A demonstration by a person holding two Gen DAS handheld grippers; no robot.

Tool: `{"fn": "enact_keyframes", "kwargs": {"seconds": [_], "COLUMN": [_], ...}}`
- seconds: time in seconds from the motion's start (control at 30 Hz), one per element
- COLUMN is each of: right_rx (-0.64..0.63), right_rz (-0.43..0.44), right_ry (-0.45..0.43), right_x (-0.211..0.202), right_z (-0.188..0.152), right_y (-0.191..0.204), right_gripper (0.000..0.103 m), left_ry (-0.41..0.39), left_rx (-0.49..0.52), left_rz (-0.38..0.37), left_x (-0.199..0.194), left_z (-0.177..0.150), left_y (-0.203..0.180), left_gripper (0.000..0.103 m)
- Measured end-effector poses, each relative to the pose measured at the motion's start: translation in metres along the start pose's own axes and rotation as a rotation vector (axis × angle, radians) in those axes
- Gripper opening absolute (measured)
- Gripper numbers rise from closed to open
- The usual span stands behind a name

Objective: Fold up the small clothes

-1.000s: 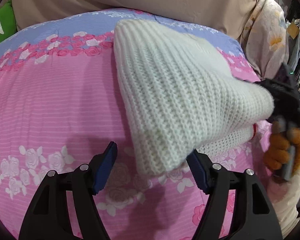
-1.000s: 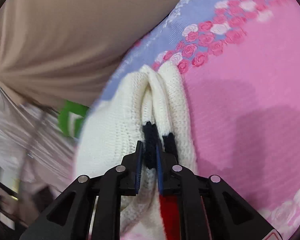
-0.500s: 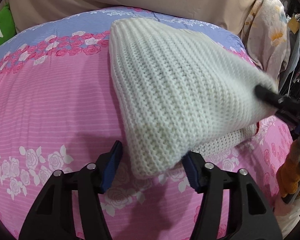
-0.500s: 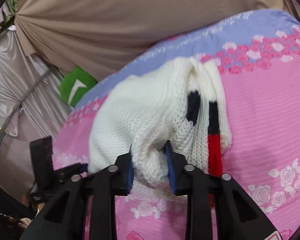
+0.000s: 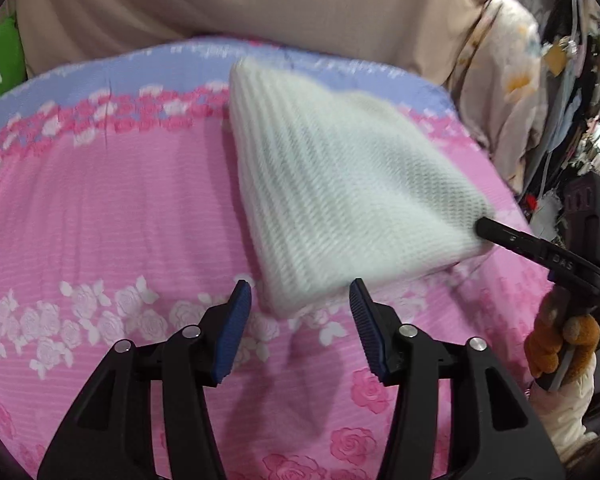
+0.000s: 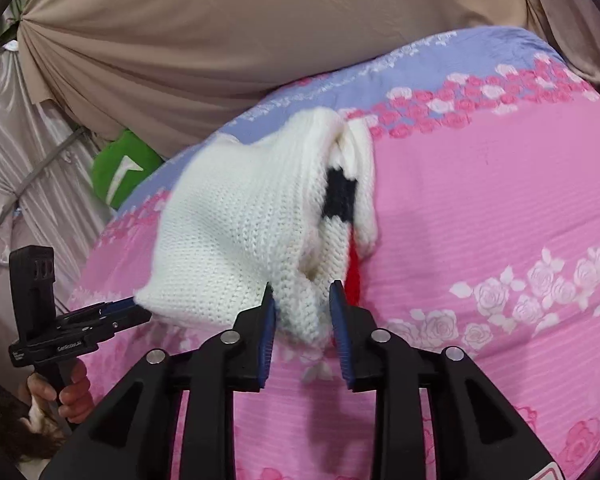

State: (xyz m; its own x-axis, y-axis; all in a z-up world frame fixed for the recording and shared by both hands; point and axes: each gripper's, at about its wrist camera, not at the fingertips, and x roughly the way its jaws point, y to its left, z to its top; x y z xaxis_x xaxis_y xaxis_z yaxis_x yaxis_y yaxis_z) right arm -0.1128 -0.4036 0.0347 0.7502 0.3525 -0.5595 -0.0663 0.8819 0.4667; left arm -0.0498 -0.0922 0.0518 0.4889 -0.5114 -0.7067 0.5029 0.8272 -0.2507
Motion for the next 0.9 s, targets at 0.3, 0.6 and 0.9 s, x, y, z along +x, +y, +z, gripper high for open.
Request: {"fn": "enact_keyframes", "kwargs": {"seconds": [0.3, 0.6, 0.9], "right_rx": [0.059, -0.036, 0.044], "right_rz": [0.034, 0.100, -0.089], "right_ry": [0.031, -0.098, 0.014], "right_x": [0.075, 0.052, 0.090], "right_z": [0.100, 0.120, 0.101], "right_y": [-0.012, 0.003, -0.040], "right_gripper": [0.062, 0.017, 0.018], "left_ry": [-0.082, -0.036, -0.034], "left_rx": [0.031, 0.011, 0.054], "left_rz": [-0.013, 0.024, 0.102], "left_x": [0.022, 0.057, 0.073], "left_z": [0.058, 0.067, 0.063], "left_y": [-0.031, -0.031, -0.036], "left_gripper": [0.061, 0.061, 0.062]}}
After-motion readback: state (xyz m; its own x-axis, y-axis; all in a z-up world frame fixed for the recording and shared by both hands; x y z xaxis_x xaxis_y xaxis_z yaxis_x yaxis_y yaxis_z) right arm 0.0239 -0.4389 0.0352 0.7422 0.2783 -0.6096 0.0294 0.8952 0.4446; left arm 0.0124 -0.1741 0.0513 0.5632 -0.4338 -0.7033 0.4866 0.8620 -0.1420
